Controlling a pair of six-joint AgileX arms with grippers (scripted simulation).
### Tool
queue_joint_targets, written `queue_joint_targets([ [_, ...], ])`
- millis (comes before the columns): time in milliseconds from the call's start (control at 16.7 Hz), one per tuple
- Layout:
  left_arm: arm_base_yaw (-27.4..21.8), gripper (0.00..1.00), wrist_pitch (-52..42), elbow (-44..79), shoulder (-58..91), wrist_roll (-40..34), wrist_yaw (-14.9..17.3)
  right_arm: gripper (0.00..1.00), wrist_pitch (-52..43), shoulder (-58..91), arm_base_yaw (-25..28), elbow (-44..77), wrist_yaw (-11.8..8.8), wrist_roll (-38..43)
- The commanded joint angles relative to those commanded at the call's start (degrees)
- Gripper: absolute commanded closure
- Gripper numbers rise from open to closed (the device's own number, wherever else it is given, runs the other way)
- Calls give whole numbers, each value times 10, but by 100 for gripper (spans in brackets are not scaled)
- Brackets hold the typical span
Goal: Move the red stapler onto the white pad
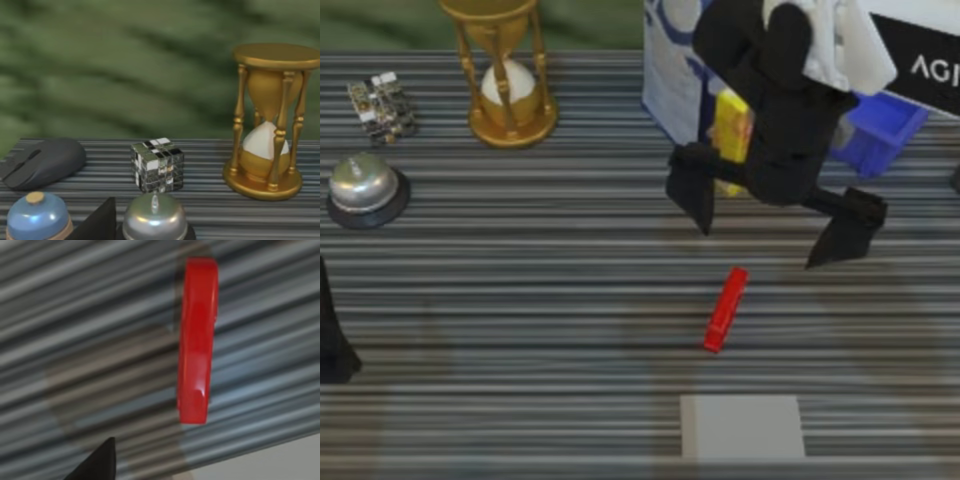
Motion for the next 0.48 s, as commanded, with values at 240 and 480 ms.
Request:
queue_joint_targets([
  [240,0,0,0,0,0,0,0,0,-29,59,18,61,0,30],
  [480,0,0,0,0,0,0,0,0,-30,60,18,63,0,31],
])
